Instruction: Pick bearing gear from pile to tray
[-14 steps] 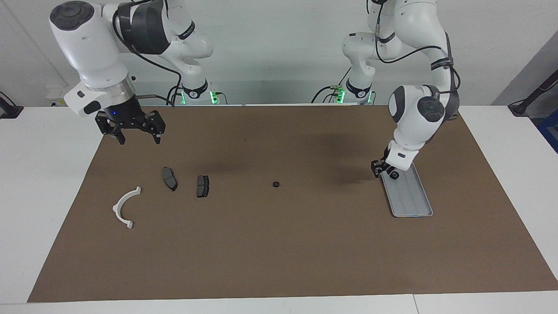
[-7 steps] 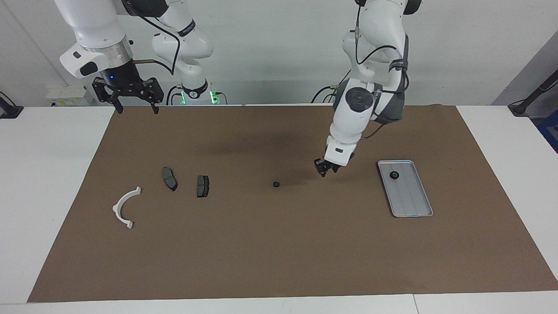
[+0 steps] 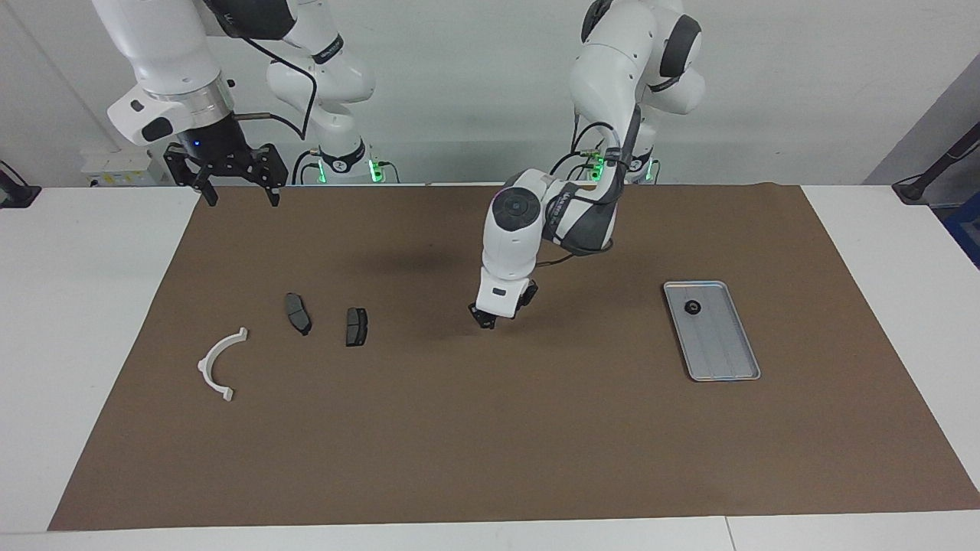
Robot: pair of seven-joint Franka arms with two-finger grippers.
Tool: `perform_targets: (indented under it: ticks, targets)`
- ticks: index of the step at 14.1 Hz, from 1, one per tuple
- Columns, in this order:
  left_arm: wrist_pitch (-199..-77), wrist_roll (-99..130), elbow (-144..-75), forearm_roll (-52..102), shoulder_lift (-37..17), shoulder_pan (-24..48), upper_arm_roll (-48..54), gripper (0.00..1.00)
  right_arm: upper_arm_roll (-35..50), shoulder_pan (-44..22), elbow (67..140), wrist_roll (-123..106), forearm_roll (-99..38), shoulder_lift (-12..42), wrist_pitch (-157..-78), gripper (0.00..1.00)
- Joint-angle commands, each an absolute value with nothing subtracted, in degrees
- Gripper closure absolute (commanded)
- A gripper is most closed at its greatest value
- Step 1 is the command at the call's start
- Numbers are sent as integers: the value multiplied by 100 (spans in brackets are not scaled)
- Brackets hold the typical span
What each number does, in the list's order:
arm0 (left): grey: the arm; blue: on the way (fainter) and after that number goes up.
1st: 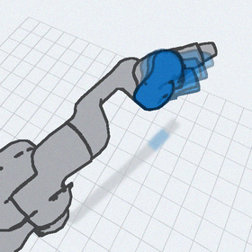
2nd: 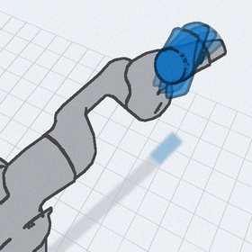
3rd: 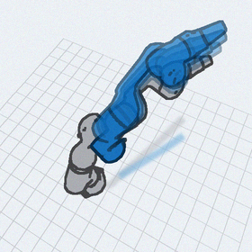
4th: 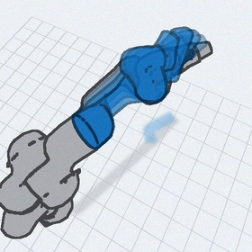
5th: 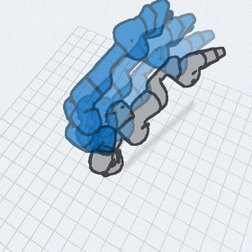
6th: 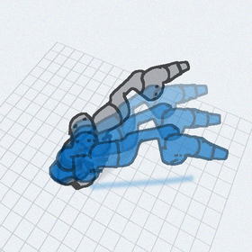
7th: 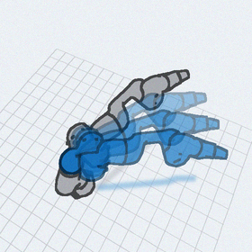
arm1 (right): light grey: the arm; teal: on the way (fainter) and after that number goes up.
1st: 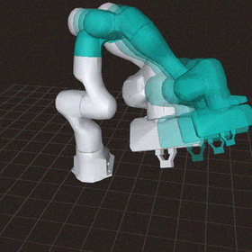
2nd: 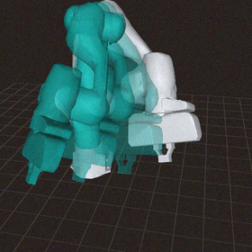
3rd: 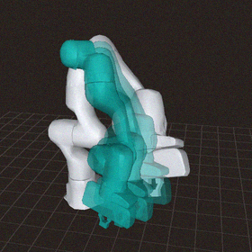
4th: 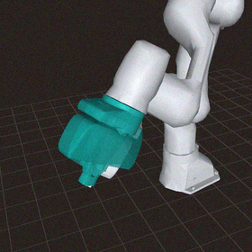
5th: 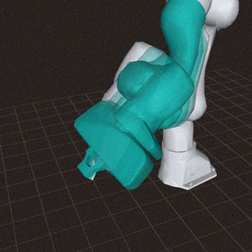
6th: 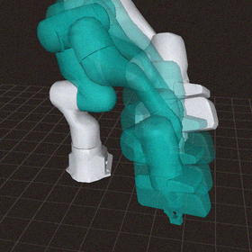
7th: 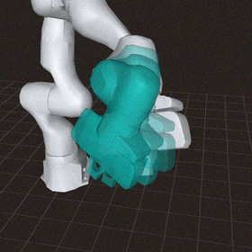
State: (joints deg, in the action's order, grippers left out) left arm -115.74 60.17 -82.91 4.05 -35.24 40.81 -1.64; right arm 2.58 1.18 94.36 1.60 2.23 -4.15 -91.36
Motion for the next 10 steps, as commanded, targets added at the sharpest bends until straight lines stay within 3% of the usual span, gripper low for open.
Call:
perform_targets:
  ticks: [1, 10]
  targets:
    - [-11364, 6144, -7945, 395, -3718, 4254, -316, 38, 290, 246, 9571, 211, 53, -519, -9307, 0]
    - [-12111, 6293, -8499, 413, -3691, 4385, -308, 38, 290, 246, 9746, 246, -88, -431, -9343, 0]
